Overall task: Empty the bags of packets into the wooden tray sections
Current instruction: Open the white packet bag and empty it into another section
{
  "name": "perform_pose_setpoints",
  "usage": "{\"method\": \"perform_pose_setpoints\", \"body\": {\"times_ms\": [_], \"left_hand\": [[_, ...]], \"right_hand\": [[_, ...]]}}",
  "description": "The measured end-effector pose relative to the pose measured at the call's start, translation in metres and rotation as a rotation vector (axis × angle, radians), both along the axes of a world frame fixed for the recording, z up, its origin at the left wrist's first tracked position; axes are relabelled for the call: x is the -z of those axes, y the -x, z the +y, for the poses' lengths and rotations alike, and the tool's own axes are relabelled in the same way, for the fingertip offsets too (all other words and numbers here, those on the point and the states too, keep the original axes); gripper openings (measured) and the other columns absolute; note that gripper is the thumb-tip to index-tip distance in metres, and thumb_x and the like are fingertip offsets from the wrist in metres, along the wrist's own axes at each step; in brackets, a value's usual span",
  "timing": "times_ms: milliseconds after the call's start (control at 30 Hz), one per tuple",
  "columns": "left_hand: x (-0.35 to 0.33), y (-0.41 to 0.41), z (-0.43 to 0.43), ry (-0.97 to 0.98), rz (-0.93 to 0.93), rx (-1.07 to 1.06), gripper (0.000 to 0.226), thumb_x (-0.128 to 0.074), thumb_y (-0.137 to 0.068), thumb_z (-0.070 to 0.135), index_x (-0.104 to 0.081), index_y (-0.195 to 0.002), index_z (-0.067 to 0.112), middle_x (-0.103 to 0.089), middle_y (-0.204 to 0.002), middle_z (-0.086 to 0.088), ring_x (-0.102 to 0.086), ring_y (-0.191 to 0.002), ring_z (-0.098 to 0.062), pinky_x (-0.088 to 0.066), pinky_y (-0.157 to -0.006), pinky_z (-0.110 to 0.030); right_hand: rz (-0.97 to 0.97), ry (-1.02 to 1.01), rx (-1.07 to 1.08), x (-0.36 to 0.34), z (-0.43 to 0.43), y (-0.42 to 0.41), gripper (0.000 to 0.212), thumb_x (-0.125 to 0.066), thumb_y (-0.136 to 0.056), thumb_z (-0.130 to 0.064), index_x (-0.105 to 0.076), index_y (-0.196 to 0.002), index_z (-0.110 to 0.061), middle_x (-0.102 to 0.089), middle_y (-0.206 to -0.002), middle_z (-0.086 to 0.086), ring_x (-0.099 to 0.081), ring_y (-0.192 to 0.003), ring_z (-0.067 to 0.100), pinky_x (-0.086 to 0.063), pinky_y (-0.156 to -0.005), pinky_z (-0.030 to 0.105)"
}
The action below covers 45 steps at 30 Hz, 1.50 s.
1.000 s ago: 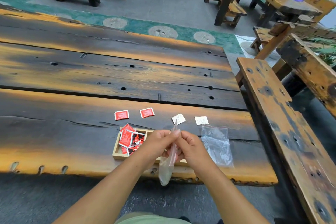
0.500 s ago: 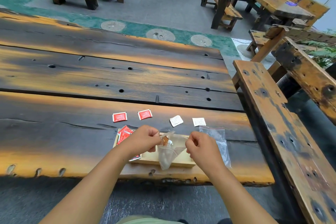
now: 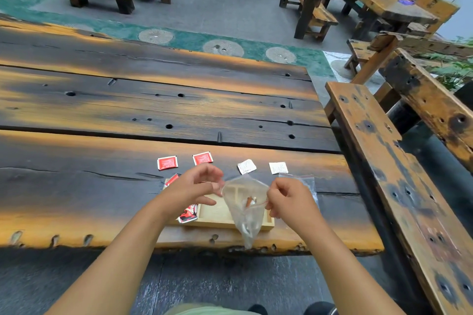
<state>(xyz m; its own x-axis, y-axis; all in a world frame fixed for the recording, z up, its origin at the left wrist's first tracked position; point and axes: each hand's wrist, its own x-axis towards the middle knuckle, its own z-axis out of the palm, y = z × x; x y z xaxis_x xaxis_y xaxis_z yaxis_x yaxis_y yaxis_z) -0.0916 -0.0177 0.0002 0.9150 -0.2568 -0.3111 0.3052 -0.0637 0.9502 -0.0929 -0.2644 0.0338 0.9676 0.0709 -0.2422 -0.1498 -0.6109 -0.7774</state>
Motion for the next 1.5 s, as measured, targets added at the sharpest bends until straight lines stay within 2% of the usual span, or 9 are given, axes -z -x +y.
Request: {"method": "perform_pose_setpoints", "body": {"times_ms": [133,200,300,433,700,900,1167,1367,1500], "left_hand": [[0.004,0.016,-0.010,0.085,0.009,0.186,0.115,-0.088,-0.063,0.051,-0.019,-0.154,0.039,-0.040,-0.153,0.011,-0.046,-0.137,-0.005,-0.043,-0.110,-0.038],[-0.001,0.024,-0.027,0.068,-0.031,0.228,0.130,-0.088,-0.063,0.048,0.003,-0.155,0.043,-0.026,-0.159,0.016,-0.034,-0.142,0.003,-0.038,-0.114,-0.033],[-0.017,0.026,-0.050,0.107,-0.118,0.154,0.130,-0.088,-0.063,0.045,0.005,-0.153,0.050,-0.022,-0.163,0.015,-0.028,-0.145,0.003,-0.033,-0.118,-0.041],[-0.039,0.013,-0.056,0.217,-0.183,0.060,0.131,-0.092,-0.051,0.054,-0.008,-0.151,0.053,-0.055,-0.145,0.005,-0.048,-0.136,-0.007,-0.044,-0.108,-0.040],[-0.060,0.003,-0.065,0.340,-0.326,-0.086,0.104,-0.090,-0.053,0.055,-0.041,-0.142,0.031,-0.069,-0.120,-0.011,-0.067,-0.111,-0.026,-0.053,-0.089,-0.032],[-0.067,-0.005,-0.084,0.467,-0.347,-0.123,0.103,-0.088,-0.057,0.056,-0.043,-0.140,0.017,-0.072,-0.103,-0.012,-0.069,-0.094,-0.027,-0.054,-0.088,-0.044],[-0.081,-0.012,-0.110,0.716,-0.336,-0.166,0.066,-0.084,-0.071,0.039,-0.050,-0.120,0.011,-0.069,-0.091,-0.006,-0.067,-0.078,-0.020,-0.055,-0.070,-0.034],[-0.064,-0.012,-0.114,0.715,-0.182,-0.301,0.087,-0.086,-0.066,0.047,-0.049,-0.132,0.005,-0.063,-0.089,-0.010,-0.063,-0.074,-0.023,-0.054,-0.066,-0.035],[-0.048,-0.018,-0.114,0.803,-0.015,-0.286,0.061,-0.078,-0.077,0.044,-0.056,-0.127,0.017,-0.061,-0.084,-0.006,-0.061,-0.072,-0.019,-0.053,-0.068,-0.035]], "right_hand": [[0.010,-0.182,0.041,-0.021,0.004,0.001,0.020,-0.050,-0.090,-0.003,-0.056,-0.073,0.005,-0.069,-0.063,0.009,-0.060,-0.055,0.016,-0.054,-0.057,0.029],[0.006,-0.259,0.064,-0.034,0.005,0.001,0.021,-0.049,-0.090,0.001,-0.056,-0.071,0.006,-0.066,-0.060,0.009,-0.058,-0.052,0.018,-0.052,-0.055,0.030],[0.000,-0.399,0.080,-0.060,0.005,0.002,0.026,-0.045,-0.089,0.008,-0.058,-0.068,0.001,-0.062,-0.056,0.009,-0.054,-0.047,0.019,-0.048,-0.052,0.030],[0.008,-0.647,0.054,-0.089,0.005,0.005,0.033,-0.047,-0.086,0.002,-0.057,-0.059,-0.014,-0.058,-0.058,0.012,-0.049,-0.047,0.022,-0.046,-0.047,0.028],[0.107,-1.009,-0.025,-0.105,0.016,0.003,0.032,-0.044,-0.089,-0.003,-0.054,-0.061,-0.016,-0.055,-0.055,0.006,-0.046,-0.045,0.016,-0.043,-0.046,0.024],[0.197,-1.191,-0.005,-0.120,0.012,-0.002,0.021,-0.051,-0.087,-0.010,-0.050,-0.066,-0.014,-0.051,-0.058,0.005,-0.049,-0.047,0.013,-0.044,-0.045,0.021],[0.087,-0.986,-0.107,-0.137,-0.005,-0.014,0.027,-0.047,-0.099,-0.014,-0.053,-0.074,-0.011,-0.061,-0.063,0.007,-0.052,-0.054,0.018,-0.050,-0.051,0.024],[-0.094,-0.691,0.089,-0.094,-0.026,-0.015,0.026,-0.052,-0.101,-0.020,-0.059,-0.080,-0.005,-0.066,-0.070,0.008,-0.059,-0.060,0.018,-0.052,-0.059,0.030],[0.066,-0.481,0.030,-0.041,-0.041,-0.012,0.038,-0.058,-0.097,-0.036,-0.064,-0.103,0.001,-0.071,-0.090,-0.001,-0.065,-0.082,0.011,-0.054,-0.079,0.035]]}}
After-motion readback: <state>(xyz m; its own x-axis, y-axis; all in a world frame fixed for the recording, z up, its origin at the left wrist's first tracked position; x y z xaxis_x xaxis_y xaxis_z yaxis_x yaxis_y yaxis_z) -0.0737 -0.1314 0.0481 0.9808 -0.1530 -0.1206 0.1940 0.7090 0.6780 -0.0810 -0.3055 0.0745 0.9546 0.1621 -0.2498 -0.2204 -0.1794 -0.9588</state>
